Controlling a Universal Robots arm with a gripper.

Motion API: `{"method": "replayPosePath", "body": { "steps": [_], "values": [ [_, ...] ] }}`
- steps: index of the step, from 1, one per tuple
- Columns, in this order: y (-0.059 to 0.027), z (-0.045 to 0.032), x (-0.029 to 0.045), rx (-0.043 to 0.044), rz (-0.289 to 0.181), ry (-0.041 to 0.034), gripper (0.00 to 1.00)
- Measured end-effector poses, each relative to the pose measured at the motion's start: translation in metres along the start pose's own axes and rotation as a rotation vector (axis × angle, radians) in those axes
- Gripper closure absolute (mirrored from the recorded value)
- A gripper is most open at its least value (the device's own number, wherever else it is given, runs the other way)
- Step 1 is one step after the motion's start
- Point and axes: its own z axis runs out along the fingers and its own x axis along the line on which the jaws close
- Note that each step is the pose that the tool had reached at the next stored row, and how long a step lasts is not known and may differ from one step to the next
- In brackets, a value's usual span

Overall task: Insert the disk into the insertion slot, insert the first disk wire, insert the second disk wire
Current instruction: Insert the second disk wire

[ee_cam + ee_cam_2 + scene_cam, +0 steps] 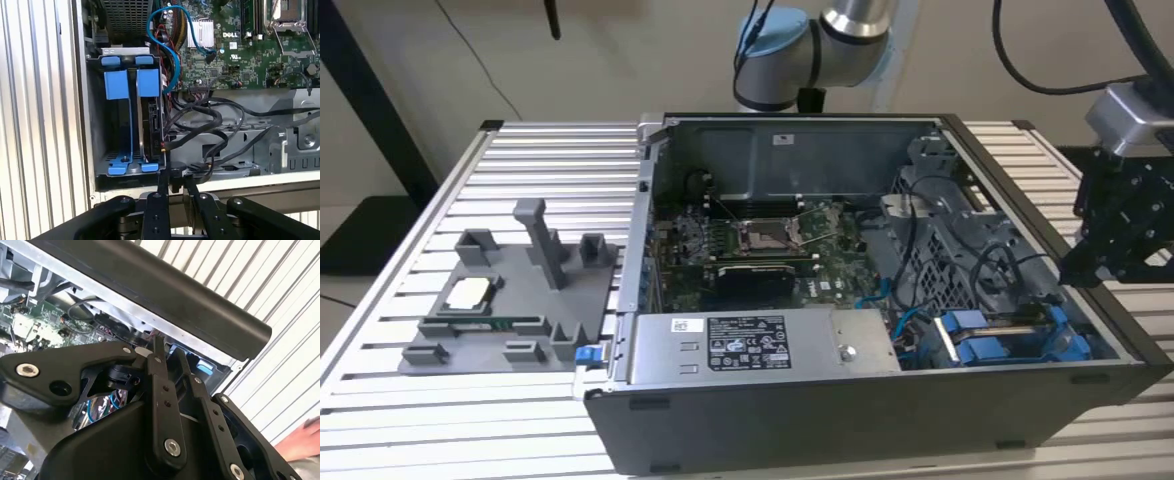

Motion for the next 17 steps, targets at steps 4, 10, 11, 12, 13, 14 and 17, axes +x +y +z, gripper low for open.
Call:
{"method": "replayPosePath", "body": {
  "steps": [4, 10, 11, 12, 13, 14, 17],
  "values": [
    [0.0001, 0.0015, 0.0002, 0.0043, 0.048, -0.0003, 0.73],
    [0.0034, 0.0016, 0.0008, 0.0074, 0.076, -0.0011, 0.83],
    [0.0034, 0.0015, 0.0009, 0.0074, 0.076, -0.0009, 0.83],
    [0.0034, 0.0015, 0.0009, 0.0075, 0.076, -0.0009, 0.83],
    [0.0034, 0.0015, 0.0009, 0.0074, 0.076, -0.001, 0.83],
    [0.0034, 0.0015, 0.001, 0.0074, 0.076, -0.001, 0.83],
    [0.0034, 0.0015, 0.0011, 0.0075, 0.076, -0.001, 0.84]
  ]
}}
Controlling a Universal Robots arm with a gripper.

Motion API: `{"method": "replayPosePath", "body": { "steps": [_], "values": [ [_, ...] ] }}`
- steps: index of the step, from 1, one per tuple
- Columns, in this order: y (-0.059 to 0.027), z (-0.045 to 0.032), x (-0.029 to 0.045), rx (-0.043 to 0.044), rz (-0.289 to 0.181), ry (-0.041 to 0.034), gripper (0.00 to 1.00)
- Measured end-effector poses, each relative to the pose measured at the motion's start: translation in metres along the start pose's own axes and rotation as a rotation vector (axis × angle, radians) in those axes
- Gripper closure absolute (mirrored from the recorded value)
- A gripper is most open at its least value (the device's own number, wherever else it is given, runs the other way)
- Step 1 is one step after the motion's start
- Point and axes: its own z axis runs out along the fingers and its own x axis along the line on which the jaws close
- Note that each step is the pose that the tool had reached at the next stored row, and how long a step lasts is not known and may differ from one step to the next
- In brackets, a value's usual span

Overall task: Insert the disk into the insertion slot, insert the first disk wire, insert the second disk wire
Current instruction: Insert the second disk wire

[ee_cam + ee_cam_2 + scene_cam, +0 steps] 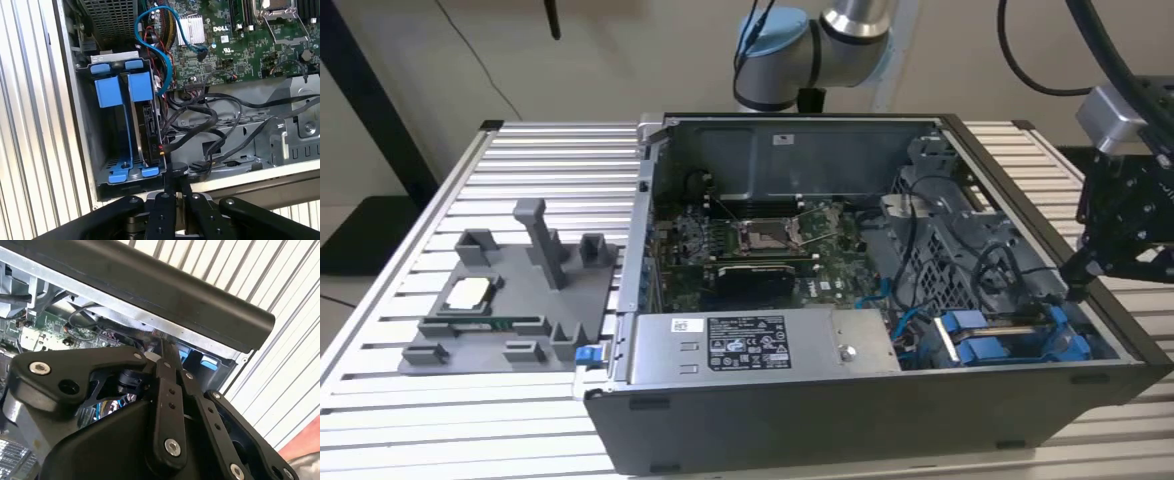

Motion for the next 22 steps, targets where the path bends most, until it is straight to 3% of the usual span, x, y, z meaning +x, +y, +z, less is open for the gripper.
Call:
{"method": "replayPosePath", "body": {
  "steps": [1, 3, 8, 10, 16, 22],
  "values": [
    [0.0, 0.0, 0.0, 0.0, 0.0, 0.0, 0.89],
    [0.0, -0.0001, 0.0, 0.0003, 0.002, 0.0005, 0.89],
    [0.0, -0.0045, -0.0005, 0.0043, 0.015, 0.0152, 0.89],
    [0.0, -0.0048, -0.0005, 0.0068, 0.022, 0.0247, 0.82],
    [0.0001, -0.0036, -0.0003, 0.0134, 0.051, 0.0536, 0.82],
    [0.0002, -0.0036, -0.0007, 0.0137, 0.056, 0.0545, 0.8]
  ]
}}
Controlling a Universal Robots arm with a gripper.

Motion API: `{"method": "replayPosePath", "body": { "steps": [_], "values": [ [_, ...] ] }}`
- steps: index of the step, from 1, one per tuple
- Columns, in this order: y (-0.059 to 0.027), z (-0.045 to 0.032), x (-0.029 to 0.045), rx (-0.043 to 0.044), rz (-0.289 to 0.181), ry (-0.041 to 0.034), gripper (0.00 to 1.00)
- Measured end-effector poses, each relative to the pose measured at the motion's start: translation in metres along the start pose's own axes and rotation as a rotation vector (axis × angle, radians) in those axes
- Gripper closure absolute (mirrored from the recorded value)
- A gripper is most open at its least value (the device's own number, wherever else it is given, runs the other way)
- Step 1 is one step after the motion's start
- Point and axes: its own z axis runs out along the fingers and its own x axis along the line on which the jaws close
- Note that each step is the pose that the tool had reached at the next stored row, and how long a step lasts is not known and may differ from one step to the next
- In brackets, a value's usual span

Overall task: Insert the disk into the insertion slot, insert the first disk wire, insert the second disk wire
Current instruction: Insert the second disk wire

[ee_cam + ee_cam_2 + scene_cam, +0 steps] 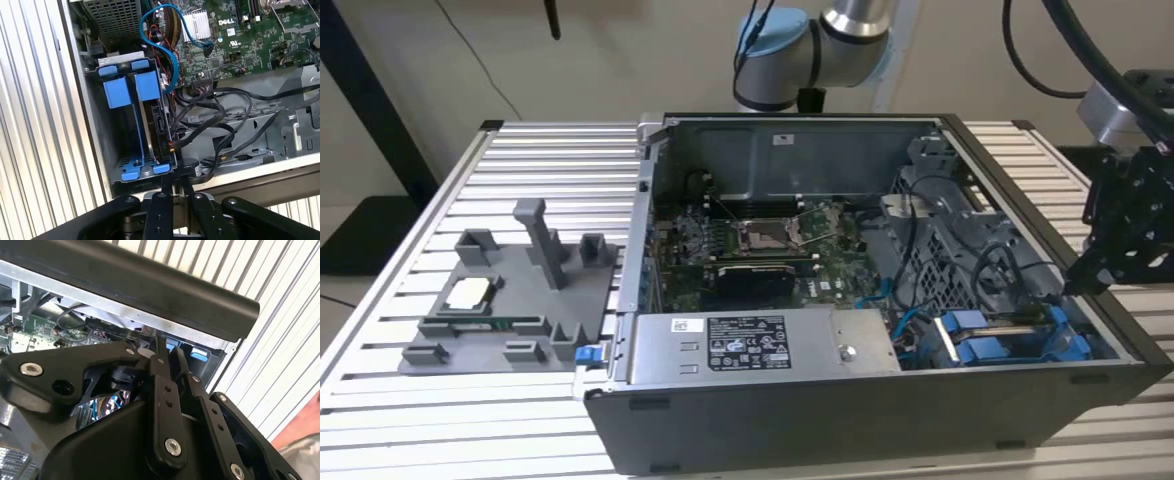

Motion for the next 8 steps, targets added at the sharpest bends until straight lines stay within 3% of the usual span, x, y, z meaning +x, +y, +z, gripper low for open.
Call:
{"method": "replayPosePath", "body": {
  "steps": [1, 2, 8],
  "values": [
    [0.0, 0.0, 0.0, 0.0, 0.0, 0.0001, 0.8],
    [0.0, 0.0001, 0.0, -0.0004, 0.001, 0.0006, 0.73],
    [0.0004, 0.0004, 0.0, -0.0103, 0.009, 0.0049, 0.73]
  ]
}}
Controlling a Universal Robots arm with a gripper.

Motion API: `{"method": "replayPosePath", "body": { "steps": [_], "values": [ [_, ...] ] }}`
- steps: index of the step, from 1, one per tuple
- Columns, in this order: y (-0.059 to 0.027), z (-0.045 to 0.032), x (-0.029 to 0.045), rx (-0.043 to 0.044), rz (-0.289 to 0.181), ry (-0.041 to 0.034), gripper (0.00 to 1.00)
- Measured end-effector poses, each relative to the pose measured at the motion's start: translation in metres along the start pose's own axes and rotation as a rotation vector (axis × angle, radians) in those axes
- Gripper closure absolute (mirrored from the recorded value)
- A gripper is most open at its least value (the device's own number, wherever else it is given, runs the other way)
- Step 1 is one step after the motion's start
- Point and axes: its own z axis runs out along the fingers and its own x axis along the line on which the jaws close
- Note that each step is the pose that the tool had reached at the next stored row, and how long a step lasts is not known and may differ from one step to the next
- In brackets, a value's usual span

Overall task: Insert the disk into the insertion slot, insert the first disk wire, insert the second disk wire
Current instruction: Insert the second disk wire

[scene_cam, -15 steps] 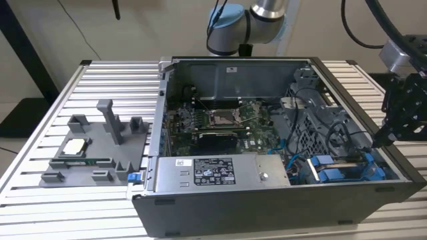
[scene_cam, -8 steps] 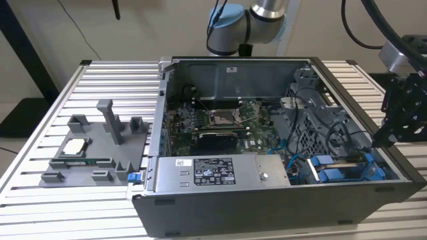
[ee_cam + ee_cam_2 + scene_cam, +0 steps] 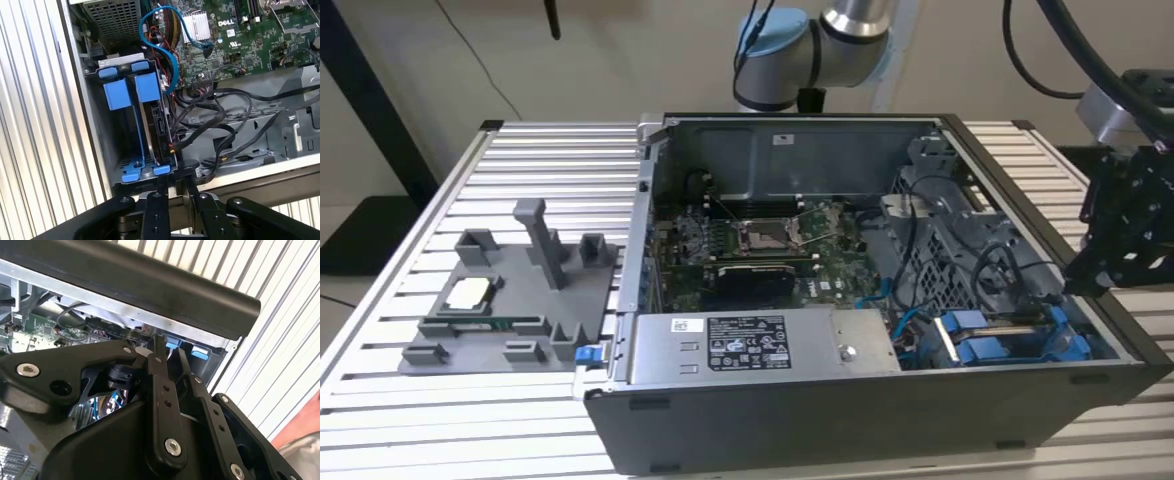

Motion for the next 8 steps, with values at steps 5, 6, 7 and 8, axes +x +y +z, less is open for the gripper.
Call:
{"method": "replayPosePath", "body": {
  "steps": [5, 6, 7, 8],
  "values": [
    [0.0009, 0.0021, -0.0008, -0.0105, 0.013, 0.0039, 0.73],
    [0.001, 0.0023, -0.001, -0.0106, 0.014, 0.0039, 0.73],
    [0.001, 0.0025, -0.001, -0.0106, 0.016, 0.0039, 0.73],
    [0.0011, 0.0025, -0.001, -0.0105, 0.017, 0.0039, 0.73]
  ]
}}
